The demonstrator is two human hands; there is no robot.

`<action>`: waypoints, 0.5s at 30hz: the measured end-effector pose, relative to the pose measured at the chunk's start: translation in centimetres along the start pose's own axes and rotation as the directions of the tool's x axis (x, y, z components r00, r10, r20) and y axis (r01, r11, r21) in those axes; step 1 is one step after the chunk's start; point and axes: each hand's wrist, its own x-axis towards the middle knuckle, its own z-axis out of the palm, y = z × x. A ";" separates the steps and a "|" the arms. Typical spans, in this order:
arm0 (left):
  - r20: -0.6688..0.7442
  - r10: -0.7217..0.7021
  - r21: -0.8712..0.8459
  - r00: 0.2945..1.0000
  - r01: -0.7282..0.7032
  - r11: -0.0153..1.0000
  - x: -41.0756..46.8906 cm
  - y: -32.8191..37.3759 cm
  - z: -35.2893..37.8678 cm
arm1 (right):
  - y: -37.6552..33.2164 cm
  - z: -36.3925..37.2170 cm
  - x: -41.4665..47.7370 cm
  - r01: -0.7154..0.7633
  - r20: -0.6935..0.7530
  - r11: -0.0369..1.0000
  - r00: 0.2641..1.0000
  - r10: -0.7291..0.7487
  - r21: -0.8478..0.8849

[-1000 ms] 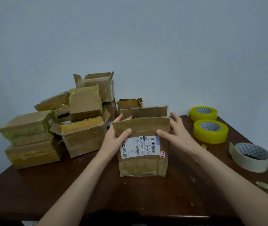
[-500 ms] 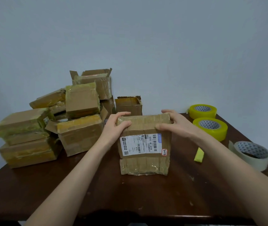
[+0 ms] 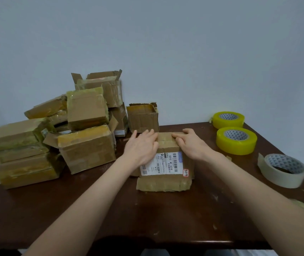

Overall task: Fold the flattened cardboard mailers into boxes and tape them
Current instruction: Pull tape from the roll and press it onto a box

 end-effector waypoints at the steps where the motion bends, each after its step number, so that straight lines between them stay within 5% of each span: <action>1: -0.002 0.020 -0.008 1.000 -0.020 1.000 0.3 0.8 0.1 | -0.1 0.4 0.4 -0.006 -0.021 1.000 1.000 0.006 -0.007; 5: 0.021 0.026 -0.030 0.999 -0.026 0.999 2.2 2.2 0.8 | 0.6 0.3 2.2 0.003 -0.018 0.987 1.000 0.000 0.163; 8: 0.038 0.001 -0.024 0.999 0.000 1.000 3.8 2.4 0.8 | 2.0 -1.7 3.9 -0.058 -0.169 0.969 0.981 0.100 0.241; 15: 0.001 0.024 0.007 1.000 -0.024 1.000 7.5 3.0 1.8 | 9.5 -4.4 10.6 -0.412 -0.281 0.904 0.887 0.367 -0.117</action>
